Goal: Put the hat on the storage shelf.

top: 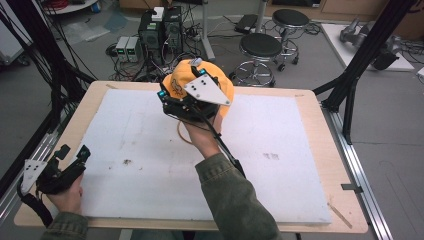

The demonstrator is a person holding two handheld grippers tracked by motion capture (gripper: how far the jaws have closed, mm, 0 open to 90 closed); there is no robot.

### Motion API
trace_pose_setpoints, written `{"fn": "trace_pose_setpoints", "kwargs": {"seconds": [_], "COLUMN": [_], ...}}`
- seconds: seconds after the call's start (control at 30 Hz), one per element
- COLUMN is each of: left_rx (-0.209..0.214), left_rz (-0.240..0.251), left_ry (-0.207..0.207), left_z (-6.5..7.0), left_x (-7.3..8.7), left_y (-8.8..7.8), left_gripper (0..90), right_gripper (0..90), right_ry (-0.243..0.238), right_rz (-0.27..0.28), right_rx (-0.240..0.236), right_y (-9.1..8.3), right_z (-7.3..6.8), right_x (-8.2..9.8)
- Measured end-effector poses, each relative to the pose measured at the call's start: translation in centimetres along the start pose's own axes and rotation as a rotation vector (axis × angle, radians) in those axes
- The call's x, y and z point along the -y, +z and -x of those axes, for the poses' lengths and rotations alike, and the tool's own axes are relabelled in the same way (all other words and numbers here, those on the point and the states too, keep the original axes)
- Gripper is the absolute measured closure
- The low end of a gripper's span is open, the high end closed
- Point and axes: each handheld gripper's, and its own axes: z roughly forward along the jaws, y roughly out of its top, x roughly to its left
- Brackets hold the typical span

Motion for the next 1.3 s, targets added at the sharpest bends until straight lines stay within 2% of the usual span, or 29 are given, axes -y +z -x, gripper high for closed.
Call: {"fn": "trace_pose_setpoints", "kwargs": {"seconds": [0.27,0.47,0.7,1.03,1.3], "left_rx": [0.01,0.022,0.024,0.006,0.003], "left_rz": [-0.002,-0.005,-0.005,-0.003,-0.002], "left_ry": [0.02,0.037,0.04,0.035,0.03], "left_z": [0.4,0.9,1.1,0.8,0.7], "left_x": [0.0,0.0,0.0,0.0,-0.1], "left_y": [0.0,0.1,0.1,-0.1,-0.3], "left_gripper": [30.2,30.3,30.3,30.2,30.2], "right_gripper": [12.4,12.5,12.5,12.5,12.5], "right_ry": [0.034,0.029,0.077,0.088,0.096], "right_rz": [0.047,0.05,0.039,-0.005,-0.026], "right_rx": [0.076,0.155,0.234,0.324,0.36], "right_y": [-3.9,-7.6,-10.9,-14.7,-16.6], "right_z": [3.2,5.6,8.7,11.2,12.4], "right_x": [-0.4,0.2,1.3,3.3,4.3]}}
